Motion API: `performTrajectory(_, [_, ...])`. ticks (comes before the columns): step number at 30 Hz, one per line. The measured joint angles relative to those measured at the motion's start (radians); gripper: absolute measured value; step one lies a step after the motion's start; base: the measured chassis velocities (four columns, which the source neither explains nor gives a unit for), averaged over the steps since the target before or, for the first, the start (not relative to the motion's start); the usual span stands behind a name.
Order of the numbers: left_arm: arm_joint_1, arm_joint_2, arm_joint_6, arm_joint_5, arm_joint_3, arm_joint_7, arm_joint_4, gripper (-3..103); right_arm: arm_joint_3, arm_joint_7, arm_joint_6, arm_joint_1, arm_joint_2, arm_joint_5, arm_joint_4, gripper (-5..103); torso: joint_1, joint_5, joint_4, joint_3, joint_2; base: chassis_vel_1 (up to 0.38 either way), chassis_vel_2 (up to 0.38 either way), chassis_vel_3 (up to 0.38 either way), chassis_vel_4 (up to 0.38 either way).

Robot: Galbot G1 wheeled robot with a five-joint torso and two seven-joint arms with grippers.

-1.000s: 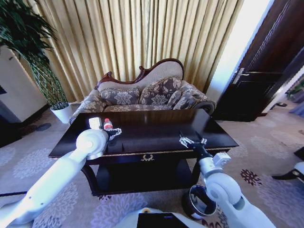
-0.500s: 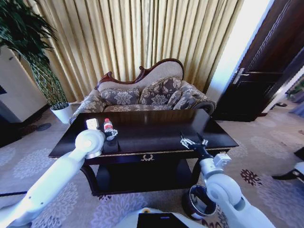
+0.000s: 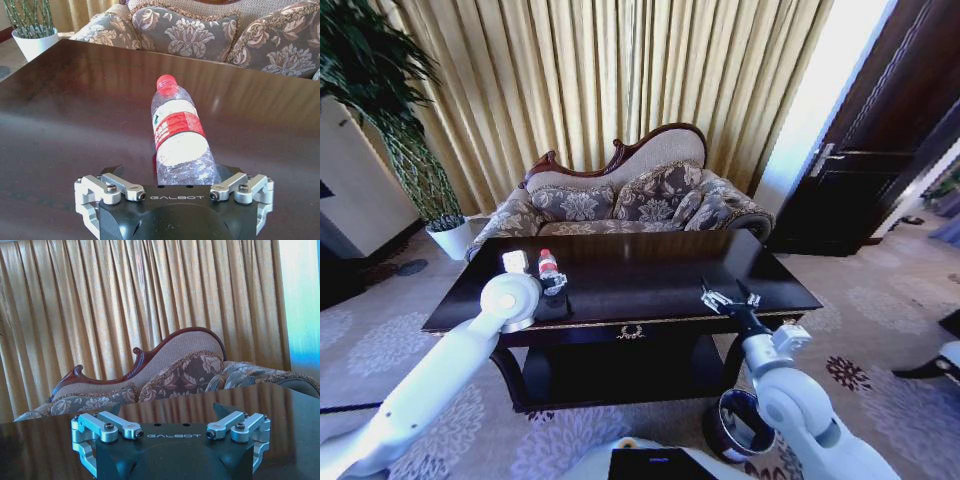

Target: Move to the front of the table and place the trash on the table into the trash bin.

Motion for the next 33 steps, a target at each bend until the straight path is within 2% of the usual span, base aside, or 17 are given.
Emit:
performTrajectory(4, [0.0, -0.002, 0.0, 0.003, -0.001, 0.0, 0.004, 96, 0.001, 0.002, 0.0, -0.001, -0.004, 0.003, 0.001, 100, 0.0, -0.0001, 0.0, 0.0, 0.0, 0.0, 0.0, 0.0, 0.0])
performTrajectory(7, [0.0, -0.003, 0.0, 0.004, -0.004, 0.0, 0.006, 86, 0.001, 0.004, 0.0, -0.001, -0.007, 0.005, -0.001, 100, 0.0, 0.0, 0.0, 0.0, 0.0, 0.0, 0.0, 0.0, 0.0])
performTrajectory(9, [0.0, -0.003, 0.0, 0.004, -0.007, 0.002, 0.007, 70, 0.002, 0.013, 0.0, -0.001, -0.01, 0.005, -0.005, 100, 0.0, 0.0, 0.0, 0.0, 0.0, 0.0, 0.0, 0.0, 0.0])
performTrajectory(13, [0.001, -0.004, 0.0, 0.003, -0.01, 0.004, 0.006, 64, 0.001, 0.028, -0.001, 0.001, -0.012, 0.009, -0.006, 100, 0.0, 0.0, 0.0, 0.0, 0.0, 0.0, 0.0, 0.0, 0.0])
performTrajectory(14, [0.003, -0.005, 0.0, 0.003, -0.013, 0.007, 0.003, 54, 0.001, 0.031, -0.002, 0.002, -0.012, 0.011, -0.006, 100, 0.0, 0.0, 0.0, 0.0, 0.0, 0.0, 0.0, 0.0, 0.0])
performTrajectory(19, [0.014, -0.004, 0.001, 0.023, -0.025, 0.027, -0.002, 47, 0.001, 0.033, -0.004, 0.009, -0.016, 0.013, -0.01, 100, 0.0, 0.0, -0.0001, 0.0, 0.0, 0.0, 0.0, 0.0, 0.0])
performTrajectory(22, [0.054, 0.008, 0.005, 0.163, -0.047, 0.123, -0.004, 38, 0.006, 0.036, -0.005, 0.027, -0.044, 0.046, -0.003, 100, 0.0, 0.0001, -0.0002, 0.0, 0.0, 0.0, 0.0, 0.0, 0.0])
performTrajectory(23, [0.054, 0.008, 0.005, 0.163, -0.047, 0.123, -0.004, 38, 0.006, 0.036, -0.005, 0.027, -0.044, 0.046, -0.003, 100, 0.0, 0.0001, -0.0002, 0.0, 0.0, 0.0, 0.0, 0.0, 0.0])
performTrajectory(24, [0.083, 0.016, 0.002, 0.293, -0.06, 0.218, -0.004, 34, 0.01, 0.039, -0.008, 0.043, -0.062, 0.077, 0.005, 100, 0.0, -0.0003, 0.0, 0.0, 0.0, 0.0, 0.0, 0.0, 0.0])
performTrajectory(25, [0.139, 0.034, -0.041, 0.617, -0.079, 0.442, -0.004, 30, 0.004, 0.041, -0.016, 0.081, -0.091, 0.155, 0.013, 100, 0.0, -0.0001, 0.0002, 0.0, 0.0, 0.0, 0.0, 0.0, 0.0])
performTrajectory(26, [0.139, 0.034, -0.041, 0.617, -0.079, 0.442, -0.004, 30, 0.004, 0.041, -0.016, 0.081, -0.091, 0.155, 0.013, 100, 0.0, -0.0001, 0.0002, 0.0, 0.0, 0.0, 0.0, 0.0, 0.0])
performTrajectory(27, [0.168, 0.049, -0.084, 0.796, -0.092, 0.569, -0.004, 29, -0.008, 0.041, -0.017, 0.103, -0.11, 0.217, 0.018, 100, 0.0, -0.0001, 0.0001, 0.0, 0.0, 0.0, 0.0, 0.0, 0.0])
performTrajectory(28, [0.208, 0.074, -0.174, 1.02, -0.112, 0.729, 0.001, 29, -0.018, 0.04, -0.018, 0.127, -0.138, 0.294, 0.027, 100, 0.0, 0.0002, -0.0001, 0.0, 0.0, 0.0, 0.0, 0.0, 0.0])
performTrajectory(30, [0.26, 0.103, -0.285, 1.248, -0.147, 0.867, 0.01, 29, -0.024, 0.037, -0.018, 0.165, -0.182, 0.4, 0.042, 100, 0.0, 0.0, -0.0001, 0.0, 0.0, 0.0, 0.0, 0.0, 0.0])
performTrajectory(31, [0.26, 0.103, -0.285, 1.248, -0.147, 0.867, 0.01, 29, -0.024, 0.037, -0.018, 0.165, -0.182, 0.4, 0.042, 100, 0.0, 0.0, -0.0001, 0.0, 0.0, 0.0, 0.0, 0.0, 0.0])
performTrajectory(32, [0.289, 0.116, -0.331, 1.33, -0.166, 0.915, 0.012, 29, -0.024, 0.035, -0.016, 0.191, -0.209, 0.471, 0.052, 100, 0.0, 0.0001, 0.0001, 0.0, 0.0, 0.0, 0.0, 0.0, 0.0])
performTrajectory(33, [0.289, 0.116, -0.331, 1.33, -0.166, 0.915, 0.012, 29, -0.024, 0.035, -0.016, 0.191, -0.209, 0.471, 0.052, 100, 0.0, 0.0001, 0.0001, 0.0, 0.0, 0.0, 0.0, 0.0, 0.0])
